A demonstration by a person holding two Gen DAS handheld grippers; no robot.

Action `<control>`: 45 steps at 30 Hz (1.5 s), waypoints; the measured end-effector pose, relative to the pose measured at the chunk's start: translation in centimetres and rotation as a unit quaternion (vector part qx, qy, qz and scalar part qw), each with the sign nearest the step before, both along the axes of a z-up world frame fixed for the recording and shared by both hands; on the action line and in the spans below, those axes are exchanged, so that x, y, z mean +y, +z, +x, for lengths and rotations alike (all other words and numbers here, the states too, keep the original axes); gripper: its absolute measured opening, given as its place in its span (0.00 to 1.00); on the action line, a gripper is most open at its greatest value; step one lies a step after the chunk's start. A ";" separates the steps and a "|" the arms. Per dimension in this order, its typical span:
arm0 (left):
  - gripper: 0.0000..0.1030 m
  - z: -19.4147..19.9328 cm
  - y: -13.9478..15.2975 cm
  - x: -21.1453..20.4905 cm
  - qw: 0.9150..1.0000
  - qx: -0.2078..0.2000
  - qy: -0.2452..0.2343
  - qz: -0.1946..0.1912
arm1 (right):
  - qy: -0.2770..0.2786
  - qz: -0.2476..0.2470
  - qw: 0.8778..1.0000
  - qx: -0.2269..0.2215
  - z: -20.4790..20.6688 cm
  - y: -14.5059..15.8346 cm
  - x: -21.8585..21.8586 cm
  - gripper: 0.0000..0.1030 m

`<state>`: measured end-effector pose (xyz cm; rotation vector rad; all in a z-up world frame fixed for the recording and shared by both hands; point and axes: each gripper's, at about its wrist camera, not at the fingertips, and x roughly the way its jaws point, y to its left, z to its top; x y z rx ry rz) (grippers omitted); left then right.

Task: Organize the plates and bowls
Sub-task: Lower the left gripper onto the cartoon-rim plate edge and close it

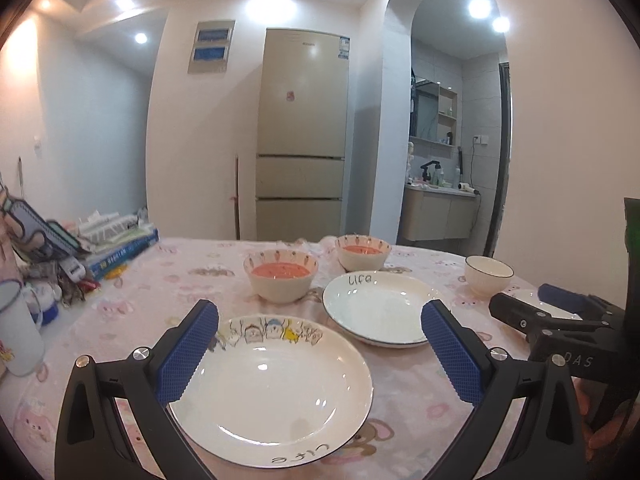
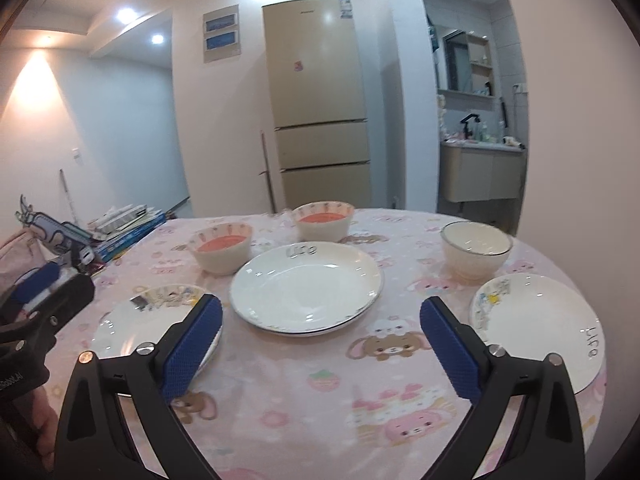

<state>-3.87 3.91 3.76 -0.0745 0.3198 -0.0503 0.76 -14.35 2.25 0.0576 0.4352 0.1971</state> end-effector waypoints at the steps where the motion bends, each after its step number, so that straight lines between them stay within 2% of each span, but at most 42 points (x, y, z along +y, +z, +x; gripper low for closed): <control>1: 1.00 0.2 -0.2 0.4 1.000 0.007 0.008 0.004 | 0.007 -0.001 1.000 0.005 0.1 -0.1 0.6 0.93; 3: 1.00 0.8 -0.8 1.9 0.999 0.022 0.035 0.007 | 0.019 -0.006 1.000 0.014 0.6 -0.4 2.0 0.92; 7: 1.00 1.7 -1.9 5.7 0.996 0.055 0.060 -0.035 | 0.049 0.002 0.998 0.036 1.7 -0.9 4.4 0.90; 9: 0.91 2.2 -2.6 7.5 0.994 0.072 0.072 -0.050 | 0.065 0.007 0.997 0.045 2.1 -1.2 5.5 0.90; 11: 0.90 2.7 -3.3 8.9 0.991 0.092 0.074 -0.061 | 0.075 0.007 0.996 0.054 2.7 -1.7 6.7 0.90; 14: 0.90 3.3 -4.5 11.4 0.985 0.117 0.080 -0.098 | 0.089 0.007 0.992 0.089 4.3 -2.8 8.6 0.86; 17: 0.90 3.7 -5.3 13.2 0.980 0.131 0.092 -0.115 | 0.104 0.036 0.986 0.129 6.0 -3.9 9.4 0.83; 20: 0.90 4.8 -6.4 14.7 0.973 0.167 0.096 -0.128 | 0.092 0.033 0.985 0.142 6.8 -4.8 10.1 0.82; 23: 0.90 5.7 -7.8 16.5 0.962 0.195 0.085 -0.174 | 0.081 0.025 0.985 0.152 7.4 -5.6 10.6 0.81; 25: 0.90 6.1 -8.4 17.0 0.958 0.204 0.075 -0.189 | 0.084 0.028 0.983 0.162 7.7 -6.1 10.9 0.80; 28: 0.88 6.5 -8.7 17.3 0.956 0.210 0.074 -0.190 | 0.069 0.011 0.984 0.164 7.9 -6.6 11.5 0.78; 30: 0.81 6.8 -8.9 17.4 0.955 0.214 0.064 -0.196 | 0.068 0.007 0.985 0.161 7.8 -6.7 11.9 0.77; 33: 0.67 7.4 -9.3 17.1 0.952 0.232 0.057 -0.193 | 0.084 0.024 0.979 0.185 8.2 -7.5 12.2 0.67; 37: 0.62 7.9 -9.7 16.9 0.949 0.243 0.052 -0.195 | 0.092 0.045 0.969 0.226 9.0 -8.9 12.3 0.38; 38: 0.62 7.9 -9.6 16.8 0.950 0.241 0.052 -0.194 | 0.095 0.053 0.966 0.235 9.2 -9.3 12.2 0.35; 40: 0.55 8.1 -9.7 16.6 0.950 0.244 0.051 -0.186 | 0.098 0.071 0.962 0.243 9.5 -9.5 11.9 0.33; 41: 0.43 8.4 -9.9 16.3 0.948 0.255 0.045 -0.184 | 0.097 0.076 0.961 0.246 9.5 -9.6 11.6 0.33; 42: 0.38 8.7 -10.2 16.2 0.946 0.266 0.040 -0.183 | 0.097 0.078 0.961 0.246 9.5 -9.6 11.7 0.33; 45: 0.34 8.8 -10.1 15.6 0.948 0.268 0.031 -0.167 | 0.097 0.072 0.962 0.246 9.4 -9.5 11.8 0.32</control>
